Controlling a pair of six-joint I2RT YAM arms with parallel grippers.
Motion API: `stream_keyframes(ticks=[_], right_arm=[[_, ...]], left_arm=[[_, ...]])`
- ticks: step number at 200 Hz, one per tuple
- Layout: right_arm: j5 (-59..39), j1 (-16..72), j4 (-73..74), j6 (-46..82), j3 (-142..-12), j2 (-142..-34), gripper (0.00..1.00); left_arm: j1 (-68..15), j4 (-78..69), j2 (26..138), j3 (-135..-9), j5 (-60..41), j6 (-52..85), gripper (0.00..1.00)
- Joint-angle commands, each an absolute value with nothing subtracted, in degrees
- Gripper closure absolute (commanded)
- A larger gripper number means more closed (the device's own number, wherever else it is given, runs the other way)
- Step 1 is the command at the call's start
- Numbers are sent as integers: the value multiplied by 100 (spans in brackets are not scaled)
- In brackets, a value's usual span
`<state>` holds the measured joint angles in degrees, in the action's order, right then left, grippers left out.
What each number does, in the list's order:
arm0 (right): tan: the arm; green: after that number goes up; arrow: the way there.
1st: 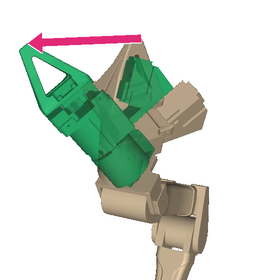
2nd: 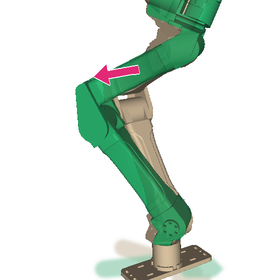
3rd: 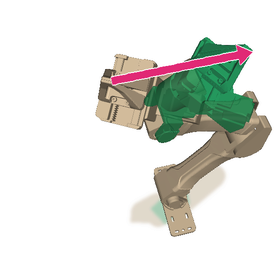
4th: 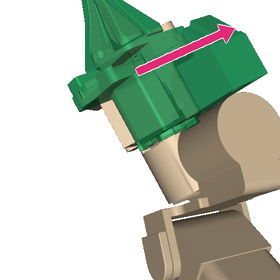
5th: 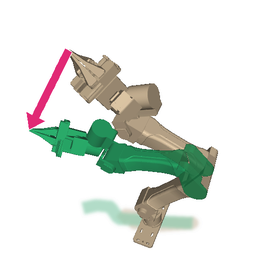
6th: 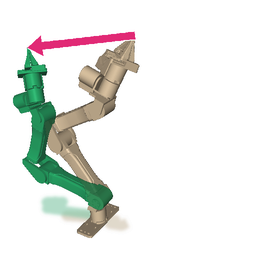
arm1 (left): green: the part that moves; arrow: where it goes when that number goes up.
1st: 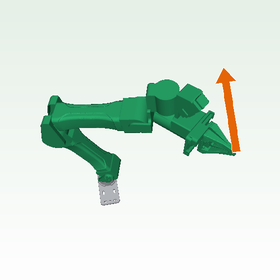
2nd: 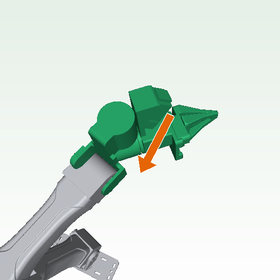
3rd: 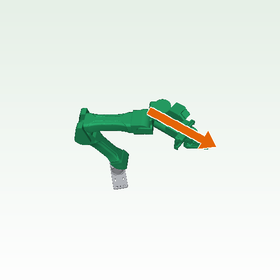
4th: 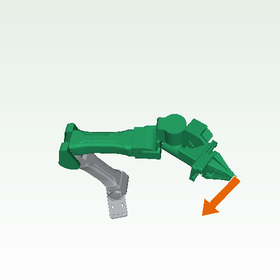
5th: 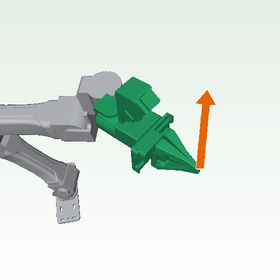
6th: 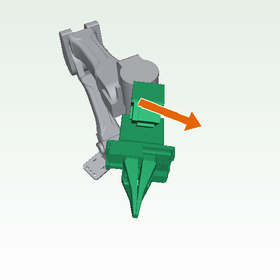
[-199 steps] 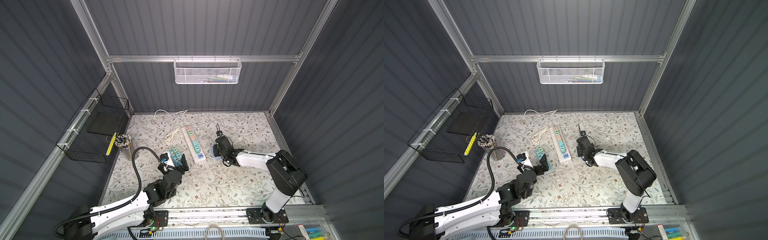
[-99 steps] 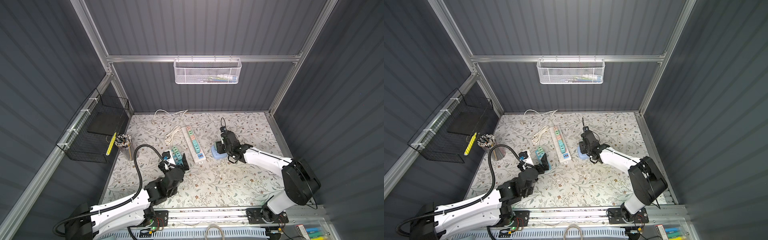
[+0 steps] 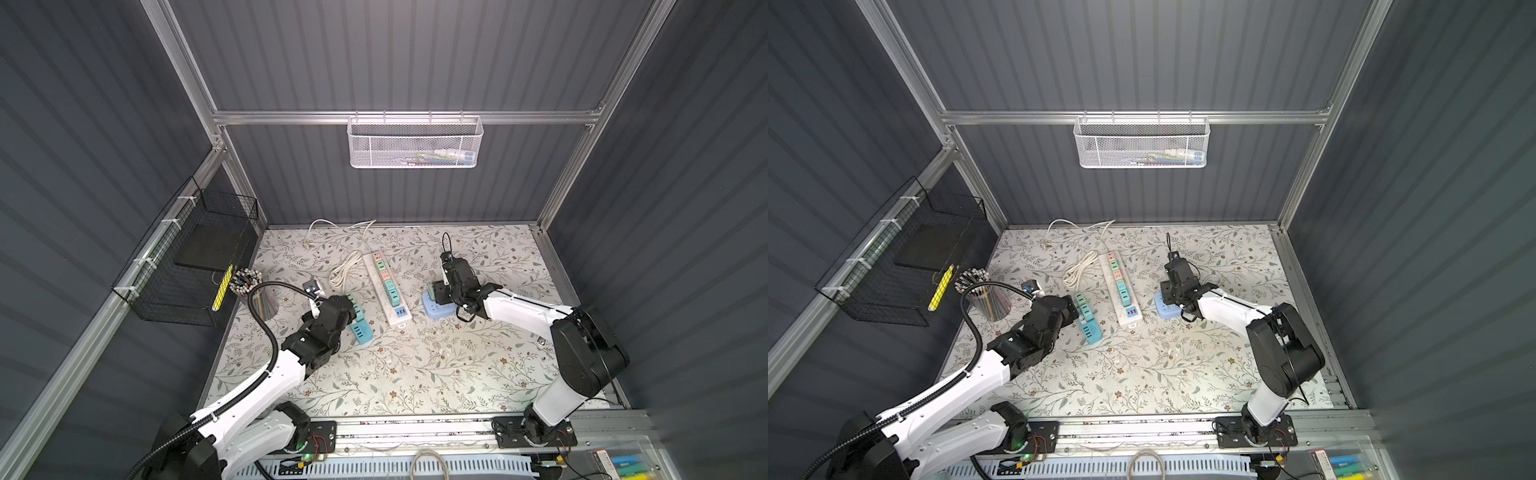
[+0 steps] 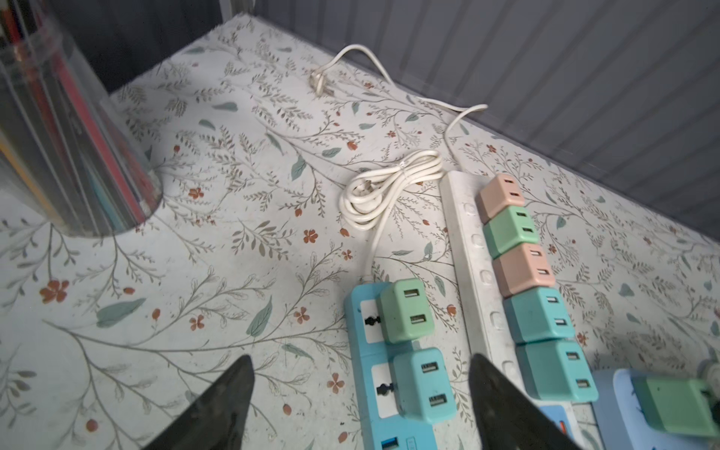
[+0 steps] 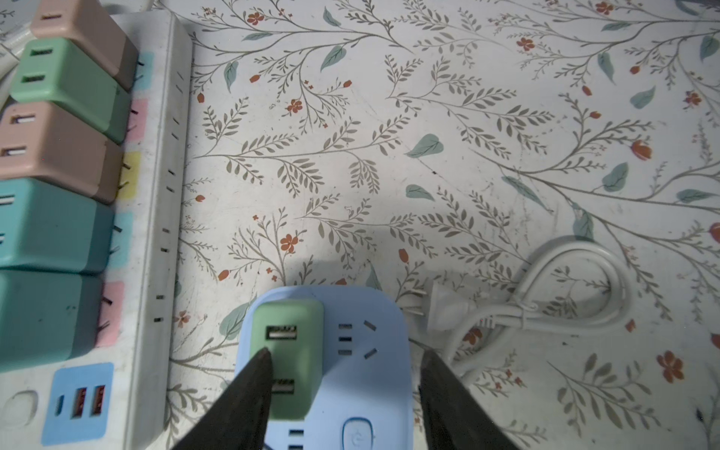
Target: Insert the plug
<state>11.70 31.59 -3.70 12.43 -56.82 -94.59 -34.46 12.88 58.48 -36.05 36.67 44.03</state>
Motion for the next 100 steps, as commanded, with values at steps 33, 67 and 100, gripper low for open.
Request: stream_keyframes(ticks=[33,67,100], right_arm=[[1024,3152,-701,1255,-5435,-8579,35],[951,3155,-785,1324,-5289,-7939,33],[975,3155,-987,1393,-5215,-7408,33]], left_arm=[[-2405,1762,6486,-3787,2528,4998,96],[-2020,1378,7255,-3693,2106,5033,100],[-1960,656,8013,-3698,1782,4754,100]])
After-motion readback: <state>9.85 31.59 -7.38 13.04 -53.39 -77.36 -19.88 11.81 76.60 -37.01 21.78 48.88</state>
